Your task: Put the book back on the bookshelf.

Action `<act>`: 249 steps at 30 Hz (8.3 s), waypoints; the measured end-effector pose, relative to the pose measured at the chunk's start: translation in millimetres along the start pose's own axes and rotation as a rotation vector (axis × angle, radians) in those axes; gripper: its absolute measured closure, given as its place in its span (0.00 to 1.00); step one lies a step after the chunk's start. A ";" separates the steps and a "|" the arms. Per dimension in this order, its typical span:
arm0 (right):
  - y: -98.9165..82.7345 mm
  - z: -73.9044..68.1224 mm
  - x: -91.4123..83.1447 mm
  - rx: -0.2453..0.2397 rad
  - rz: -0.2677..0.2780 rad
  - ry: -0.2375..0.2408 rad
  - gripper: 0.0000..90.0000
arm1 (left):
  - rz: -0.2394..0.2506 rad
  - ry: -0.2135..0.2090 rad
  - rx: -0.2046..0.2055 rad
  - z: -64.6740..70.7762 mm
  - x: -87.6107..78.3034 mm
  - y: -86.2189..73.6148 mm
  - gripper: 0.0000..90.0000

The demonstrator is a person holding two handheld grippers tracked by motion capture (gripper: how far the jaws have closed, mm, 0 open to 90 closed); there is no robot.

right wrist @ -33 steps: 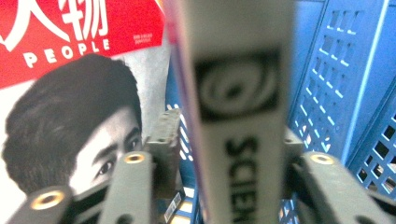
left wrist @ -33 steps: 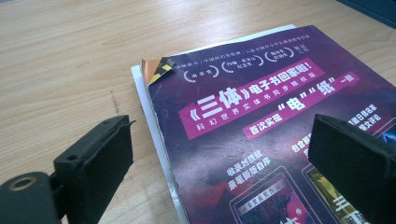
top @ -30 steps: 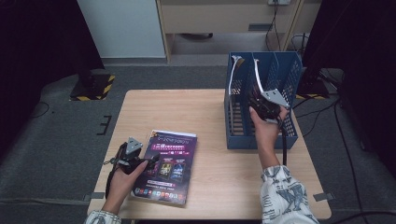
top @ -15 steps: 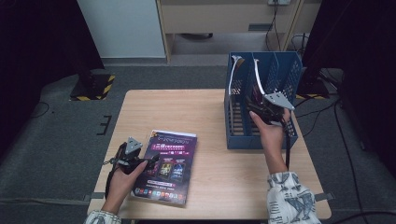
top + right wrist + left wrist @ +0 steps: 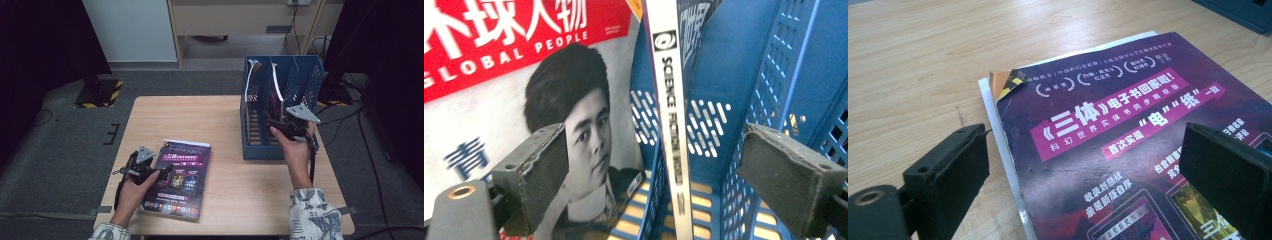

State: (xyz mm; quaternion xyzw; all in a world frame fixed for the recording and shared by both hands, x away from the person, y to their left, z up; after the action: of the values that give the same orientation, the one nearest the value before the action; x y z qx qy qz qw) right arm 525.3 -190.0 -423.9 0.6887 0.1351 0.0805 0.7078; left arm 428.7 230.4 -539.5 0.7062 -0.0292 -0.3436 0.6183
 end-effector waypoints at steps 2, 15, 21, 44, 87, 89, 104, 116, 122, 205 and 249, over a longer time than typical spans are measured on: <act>-1.0 2.4 -6.2 0.001 -0.007 0.001 0.13 | -0.001 0.000 -0.005 -0.7 0.1 -0.4 0.06; -9.4 2.3 -38.6 0.017 -0.013 0.023 0.11 | -0.019 0.020 0.061 2.1 0.6 1.1 0.06; -12.6 -13.3 -54.1 0.028 -0.023 0.055 0.10 | -0.020 0.012 0.070 4.4 3.4 1.3 0.06; -26.7 -38.2 -68.5 -0.007 -0.041 0.079 0.11 | -0.016 0.015 0.079 5.1 4.0 1.4 0.06; -89.0 -147.4 -69.4 -0.177 -0.189 0.355 0.21 | -0.107 -0.018 -0.017 -4.2 16.6 -18.4 0.16; -90.8 -149.1 -69.5 -0.179 -0.198 0.362 0.21 | -0.103 -0.023 -0.033 -4.2 17.2 -19.1 0.15; -97.5 -159.3 -69.6 -0.205 -0.225 0.401 0.20 | -0.112 -0.037 -0.062 -5.6 16.9 -20.6 0.15; -103.9 -171.6 -71.1 -0.237 -0.254 0.431 0.18 | -0.129 -0.015 -0.020 -2.5 15.1 -17.7 0.16; -108.9 -177.0 -71.4 -0.251 -0.273 0.453 0.17 | -0.130 -0.011 -0.016 -1.5 15.1 -17.1 0.17; -154.0 -238.7 -2.5 0.133 -0.497 0.590 0.07 | -0.130 0.017 0.043 7.4 16.0 -13.6 0.18; -130.3 -243.3 -3.2 0.190 -0.431 0.572 0.18 | -0.117 0.011 0.025 5.2 16.3 -16.0 0.17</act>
State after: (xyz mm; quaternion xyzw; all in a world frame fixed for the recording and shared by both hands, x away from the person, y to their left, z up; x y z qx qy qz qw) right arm 439.4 36.0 -557.1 0.6569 0.4762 0.1061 0.5748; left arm 432.3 222.1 -561.1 0.7162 0.0113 -0.3748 0.5886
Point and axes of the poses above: each handheld gripper's, and its own axes: x roughly forward along the jaws, y roughly out of its top, z roughly to its right, the point moved 7 cm from there along x, roughly forward along the jaws, and after that the axes turned 9 degrees about z, right-handed, at the moved point
